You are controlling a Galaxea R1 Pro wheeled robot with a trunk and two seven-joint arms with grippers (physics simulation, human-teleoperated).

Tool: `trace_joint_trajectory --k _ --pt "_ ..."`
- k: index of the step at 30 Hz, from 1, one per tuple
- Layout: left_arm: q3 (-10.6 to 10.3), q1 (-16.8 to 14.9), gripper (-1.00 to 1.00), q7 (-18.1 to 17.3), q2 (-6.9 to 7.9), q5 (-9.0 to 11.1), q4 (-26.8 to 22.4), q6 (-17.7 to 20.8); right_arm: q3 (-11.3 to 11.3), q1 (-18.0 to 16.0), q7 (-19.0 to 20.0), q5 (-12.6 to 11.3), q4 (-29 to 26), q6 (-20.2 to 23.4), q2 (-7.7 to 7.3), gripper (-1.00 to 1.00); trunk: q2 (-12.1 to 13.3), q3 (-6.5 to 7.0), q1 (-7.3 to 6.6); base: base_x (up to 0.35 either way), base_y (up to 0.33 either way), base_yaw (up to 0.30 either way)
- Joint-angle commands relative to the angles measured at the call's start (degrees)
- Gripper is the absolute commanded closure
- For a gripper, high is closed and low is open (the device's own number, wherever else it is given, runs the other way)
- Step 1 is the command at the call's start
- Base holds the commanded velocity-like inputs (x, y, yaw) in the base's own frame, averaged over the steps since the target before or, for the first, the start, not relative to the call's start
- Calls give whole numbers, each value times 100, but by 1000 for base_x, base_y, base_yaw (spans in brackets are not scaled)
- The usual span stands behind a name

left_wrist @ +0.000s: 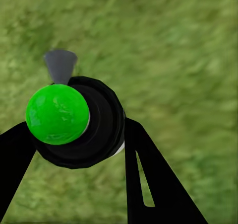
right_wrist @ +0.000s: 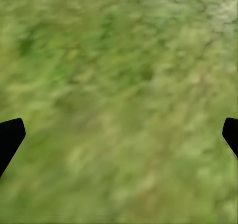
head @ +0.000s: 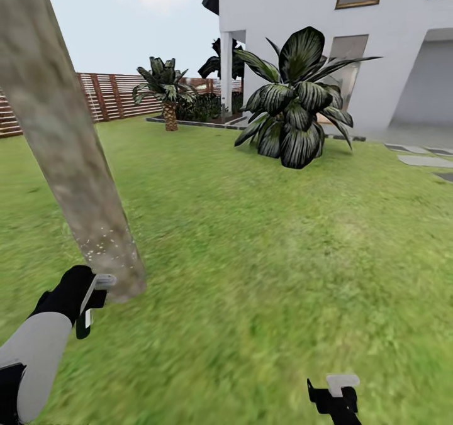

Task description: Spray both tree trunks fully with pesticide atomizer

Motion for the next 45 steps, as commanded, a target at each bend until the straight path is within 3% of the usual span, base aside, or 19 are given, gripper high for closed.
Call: trace_joint_trajectory --k 1,4,8,20,26,28,31,33,35,40,45 --pt "22 -6 100 -38 16 -44 -5 19 -39 -3 -19 61 4 -19 0 -100 -2 -5 1 232 -241 277" --pt "22 4 100 -40 62 -47 -4 18 -39 -3 -19 61 4 -17 0 -100 -2 -5 1 243 -235 277" --pt "36 11 100 -18 7 -38 1 11 -39 -3 -19 61 2 -18 2 -100 -2 -5 1 246 -234 228" --pt "38 11 100 0 -11 -34 -4 10 -39 -3 -19 61 1 -17 0 -100 -2 -5 1 244 -234 14" --pt "19 32 100 -21 172 -56 4 15 -39 -3 -19 61 1 -17 0 -100 -2 -5 1 57 -261 43" --pt "15 47 100 -22 339 -54 48 11 -39 -3 -19 61 1 -20 0 -100 -2 -5 1 -11 -89 240" --pt "14 123 100 -22 393 -51 72 -44 -39 -3 -19 61 5 -17 0 -100 -2 -5 1 -221 -19 269" --pt "14 234 100 -5 389 -49 90 -483 -39 -3 -19 61 6 -16 0 -100 -2 -5 1 -316 -3 276" --pt "14 333 100 -3 385 -44 161 -689 -39 -3 -19 61 6 -16 0 -100 -2 -5 1 -329 -1 276" --pt "14 583 100 -42 364 -32 220 -873 -39 -3 -19 61 1 -19 0 -100 -2 -5 1 -334 0 248" --pt "14 869 100 -94 324 -23 322 -1799 -39 -3 -11 61 0 -18 2 -100 -2 -5 1 -335 0 44"
